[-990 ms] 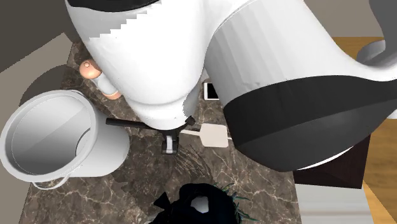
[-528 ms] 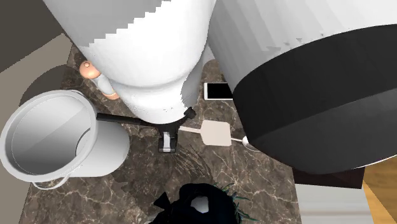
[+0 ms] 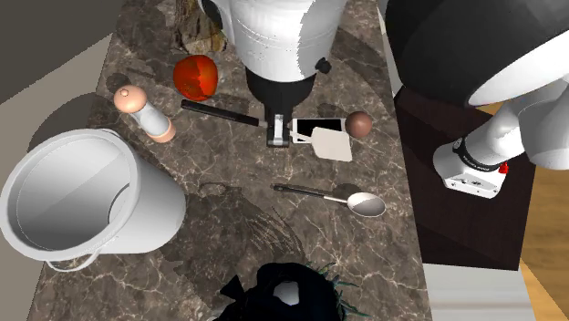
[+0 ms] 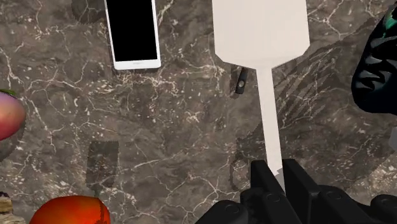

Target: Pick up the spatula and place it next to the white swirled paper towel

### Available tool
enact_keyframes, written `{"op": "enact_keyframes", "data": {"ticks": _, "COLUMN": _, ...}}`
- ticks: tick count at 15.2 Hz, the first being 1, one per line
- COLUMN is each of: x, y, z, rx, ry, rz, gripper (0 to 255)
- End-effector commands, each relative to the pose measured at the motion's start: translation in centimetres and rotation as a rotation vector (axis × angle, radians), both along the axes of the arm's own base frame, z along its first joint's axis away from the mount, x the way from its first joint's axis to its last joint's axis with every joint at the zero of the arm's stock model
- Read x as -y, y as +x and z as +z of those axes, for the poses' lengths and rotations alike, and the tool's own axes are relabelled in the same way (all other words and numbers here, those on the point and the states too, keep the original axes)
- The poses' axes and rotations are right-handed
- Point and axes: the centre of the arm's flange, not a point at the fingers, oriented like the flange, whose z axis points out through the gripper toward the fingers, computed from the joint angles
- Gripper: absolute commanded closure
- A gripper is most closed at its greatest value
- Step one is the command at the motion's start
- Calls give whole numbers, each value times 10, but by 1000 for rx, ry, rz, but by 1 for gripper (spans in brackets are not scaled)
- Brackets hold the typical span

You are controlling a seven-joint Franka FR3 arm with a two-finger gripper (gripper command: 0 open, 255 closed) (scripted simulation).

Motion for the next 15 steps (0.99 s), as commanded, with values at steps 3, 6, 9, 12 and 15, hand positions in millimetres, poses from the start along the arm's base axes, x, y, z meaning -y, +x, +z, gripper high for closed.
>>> {"op": "enact_keyframes", "data": {"ticks": 3, "x": 52, "y": 1, "z": 0, "rx": 0, "ry": 0, "rz": 1, "gripper": 255}}
{"op": "enact_keyframes", "data": {"ticks": 6, "x": 91, "y": 1, "z": 0, "rx": 0, "ry": 0, "rz": 1, "gripper": 255}}
{"op": "enact_keyframes", "data": {"ticks": 9, "x": 131, "y": 2, "z": 0, "rx": 0, "ry": 0, "rz": 1, "gripper": 255}}
{"op": "enact_keyframes", "data": {"ticks": 12, "x": 171, "y": 2, "z": 0, "rx": 0, "ry": 0, "rz": 1, "gripper": 255}}
{"op": "enact_keyframes", "data": {"ticks": 15, "x": 210, "y": 2, "z": 0, "rx": 0, "ry": 0, "rz": 1, "gripper": 255}}
